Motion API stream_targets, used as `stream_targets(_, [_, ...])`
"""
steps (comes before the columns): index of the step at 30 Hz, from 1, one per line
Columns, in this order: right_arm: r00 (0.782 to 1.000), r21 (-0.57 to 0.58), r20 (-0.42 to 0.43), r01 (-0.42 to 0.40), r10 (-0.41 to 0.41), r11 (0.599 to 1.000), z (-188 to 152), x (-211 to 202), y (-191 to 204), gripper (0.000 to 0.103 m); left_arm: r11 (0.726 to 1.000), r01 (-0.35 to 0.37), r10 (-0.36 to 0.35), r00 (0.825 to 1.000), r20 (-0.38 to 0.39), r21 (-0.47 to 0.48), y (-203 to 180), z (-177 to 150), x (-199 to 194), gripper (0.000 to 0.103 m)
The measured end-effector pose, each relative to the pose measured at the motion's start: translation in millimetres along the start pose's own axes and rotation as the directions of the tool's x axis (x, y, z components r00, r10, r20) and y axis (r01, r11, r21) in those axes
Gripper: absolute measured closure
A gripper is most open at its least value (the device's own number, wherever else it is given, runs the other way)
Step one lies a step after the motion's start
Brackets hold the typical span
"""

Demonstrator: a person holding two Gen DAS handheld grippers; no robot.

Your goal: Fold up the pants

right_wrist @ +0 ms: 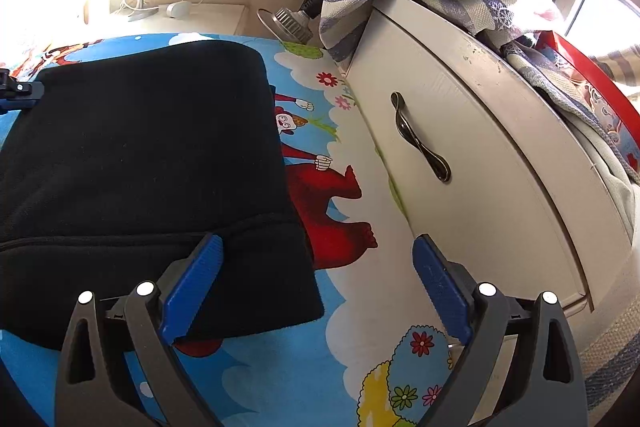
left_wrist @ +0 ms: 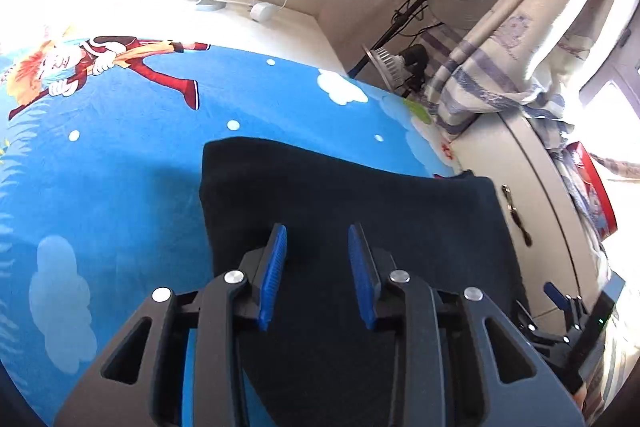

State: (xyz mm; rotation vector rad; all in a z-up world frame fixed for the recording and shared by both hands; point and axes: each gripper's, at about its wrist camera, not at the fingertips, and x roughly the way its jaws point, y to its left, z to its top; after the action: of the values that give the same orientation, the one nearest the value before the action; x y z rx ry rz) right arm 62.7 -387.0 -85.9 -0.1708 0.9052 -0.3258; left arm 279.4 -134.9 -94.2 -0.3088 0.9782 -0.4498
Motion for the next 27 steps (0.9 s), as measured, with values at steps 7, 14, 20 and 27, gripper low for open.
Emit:
stream_targets(7, [1.000, 0.015, -0.006, -0.005, 0.005, 1.000, -2, 0, 1, 0.013, 0.992, -0.075, 0.075, 0.997, 0.009, 0.098, -39, 27, 11, 0.083])
stream_targets(14, [0.999, 0.029, -0.025, -0.027, 0.028, 0.999, -4, 1, 0, 0.013, 0.941, 0.138, -0.108, 0.988, -0.114, 0.310, -157, 24, 57, 0.081])
stream_targets(20, [0.999, 0.034, -0.032, -0.034, 0.035, 0.999, -3, 4, -2, 0.012, 0.926, 0.111, -0.034, 0.976, -0.214, 0.360, -210, 18, 125, 0.074])
stream_targets(27, [0.997, 0.056, -0.039, -0.060, 0.062, 0.997, -6, 6, -5, 0.010, 0.959, 0.121, -0.081, 0.984, -0.162, 0.257, -186, 15, 80, 0.070])
